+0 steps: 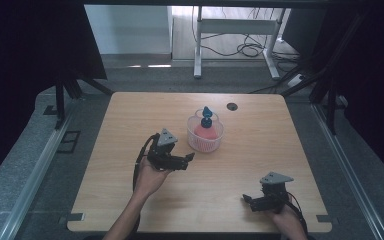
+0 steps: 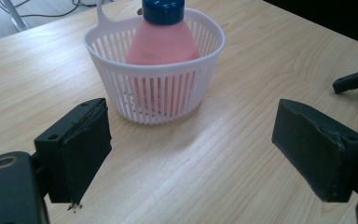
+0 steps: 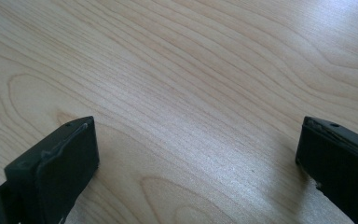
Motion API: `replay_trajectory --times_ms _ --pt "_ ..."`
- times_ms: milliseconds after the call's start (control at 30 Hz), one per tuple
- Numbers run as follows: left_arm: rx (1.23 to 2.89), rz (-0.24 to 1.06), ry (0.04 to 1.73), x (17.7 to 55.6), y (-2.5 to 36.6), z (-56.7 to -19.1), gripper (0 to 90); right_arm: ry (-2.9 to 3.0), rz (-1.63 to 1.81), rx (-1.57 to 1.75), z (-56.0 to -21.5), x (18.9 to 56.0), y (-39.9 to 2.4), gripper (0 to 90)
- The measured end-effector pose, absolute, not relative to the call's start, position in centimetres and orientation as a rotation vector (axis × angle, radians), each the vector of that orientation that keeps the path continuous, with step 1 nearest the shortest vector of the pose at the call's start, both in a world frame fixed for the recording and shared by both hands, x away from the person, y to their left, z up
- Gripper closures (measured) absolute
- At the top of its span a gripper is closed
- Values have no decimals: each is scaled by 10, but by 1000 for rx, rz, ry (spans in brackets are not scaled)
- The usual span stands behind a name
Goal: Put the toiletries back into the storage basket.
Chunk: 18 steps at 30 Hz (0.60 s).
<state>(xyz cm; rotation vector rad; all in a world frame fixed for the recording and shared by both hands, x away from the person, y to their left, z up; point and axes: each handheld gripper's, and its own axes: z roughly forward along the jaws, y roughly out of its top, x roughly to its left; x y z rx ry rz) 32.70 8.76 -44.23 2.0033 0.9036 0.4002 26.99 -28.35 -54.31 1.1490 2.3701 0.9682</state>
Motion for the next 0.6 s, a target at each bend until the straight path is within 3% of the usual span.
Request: replay_trajectory --times_ms 600 --pt "2005 392 913 304 100 -460 115 2370 969 1152 -543 270 -283 0"
